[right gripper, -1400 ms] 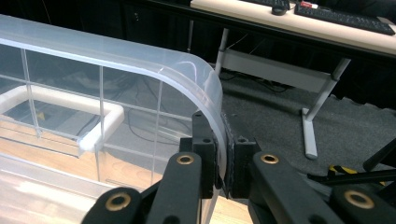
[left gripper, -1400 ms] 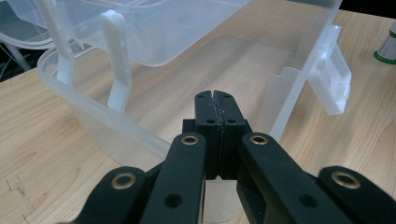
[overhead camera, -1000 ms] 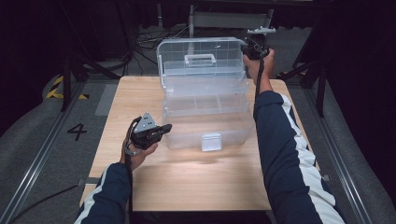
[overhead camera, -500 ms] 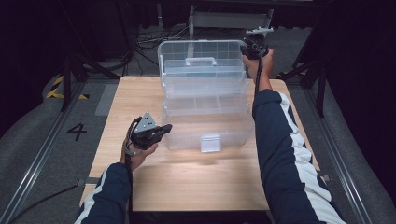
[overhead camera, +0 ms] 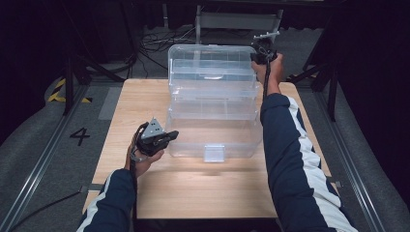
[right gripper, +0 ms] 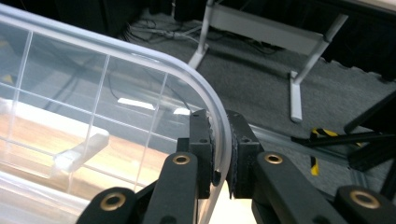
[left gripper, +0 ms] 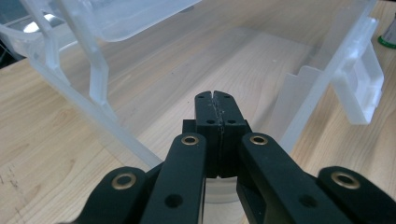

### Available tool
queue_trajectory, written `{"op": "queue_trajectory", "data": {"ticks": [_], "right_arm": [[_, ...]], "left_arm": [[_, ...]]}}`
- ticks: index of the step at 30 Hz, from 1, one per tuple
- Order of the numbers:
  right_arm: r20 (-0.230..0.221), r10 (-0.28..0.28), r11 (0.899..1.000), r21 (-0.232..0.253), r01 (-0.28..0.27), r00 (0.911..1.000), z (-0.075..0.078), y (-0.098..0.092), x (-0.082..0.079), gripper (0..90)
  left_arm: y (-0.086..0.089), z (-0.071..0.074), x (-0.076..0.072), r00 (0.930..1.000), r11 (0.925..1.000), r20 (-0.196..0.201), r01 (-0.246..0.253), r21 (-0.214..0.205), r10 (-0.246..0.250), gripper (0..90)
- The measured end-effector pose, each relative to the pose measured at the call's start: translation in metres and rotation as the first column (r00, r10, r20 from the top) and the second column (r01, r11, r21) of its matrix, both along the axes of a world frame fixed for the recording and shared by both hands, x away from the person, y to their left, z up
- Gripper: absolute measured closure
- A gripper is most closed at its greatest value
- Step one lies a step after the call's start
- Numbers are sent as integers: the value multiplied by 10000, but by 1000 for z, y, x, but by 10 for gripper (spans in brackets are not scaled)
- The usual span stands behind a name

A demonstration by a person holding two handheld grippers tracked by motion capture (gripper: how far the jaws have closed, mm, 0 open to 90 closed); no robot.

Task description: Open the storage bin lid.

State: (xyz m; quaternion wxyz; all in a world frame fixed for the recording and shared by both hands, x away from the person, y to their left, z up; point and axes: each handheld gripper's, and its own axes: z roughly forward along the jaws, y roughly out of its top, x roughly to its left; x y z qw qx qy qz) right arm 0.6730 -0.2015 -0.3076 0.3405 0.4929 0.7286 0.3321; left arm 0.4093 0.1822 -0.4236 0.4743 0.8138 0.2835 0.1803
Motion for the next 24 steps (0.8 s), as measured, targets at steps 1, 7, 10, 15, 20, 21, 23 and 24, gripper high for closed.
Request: {"op": "queue_trajectory", "data": {"ticks": [1, 7, 10, 15, 20, 21, 23, 24], "right_arm": [[-96, -46, 10000, -15, 46, 9999, -1, -1, 1, 828], [-309, -54, 9999, 133, 59, 9995, -6, -4, 4, 827], [-365, 51, 9999, 90, -47, 9993, -4, -6, 4, 795], [-407, 213, 9998, 48, -211, 9989, 0, -6, 2, 817], [-540, 357, 9993, -40, -360, 9979, -1, -3, 1, 815], [-528, 328, 9994, -121, -335, 9981, -2, -2, 0, 811], [-521, 320, 9995, -39, -323, 9981, -1, -3, 0, 812], [-514, 328, 9994, -64, -332, 9981, -1, -3, -1, 811]], "left_arm": [[1, 0, 0, 10000, 10000, -61, -19, -83, 18, 900], [2, 0, 0, 10000, 10000, -45, -7, -51, 7, 900], [2, 0, 0, 10000, 10000, -55, -20, -81, 20, 900], [1, 0, 0, 9999, 10000, -47, -97, 14, 97, 900], [-1, 1, -1, 10000, 10000, -45, 32, 92, -31, 900], [-1, 0, -1, 10000, 10000, -45, 23, 96, -23, 900], [-1, 1, -1, 10000, 9999, -43, 30, 103, -29, 900], [-1, 0, -1, 10000, 9999, -42, 34, 97, -34, 900]]}}
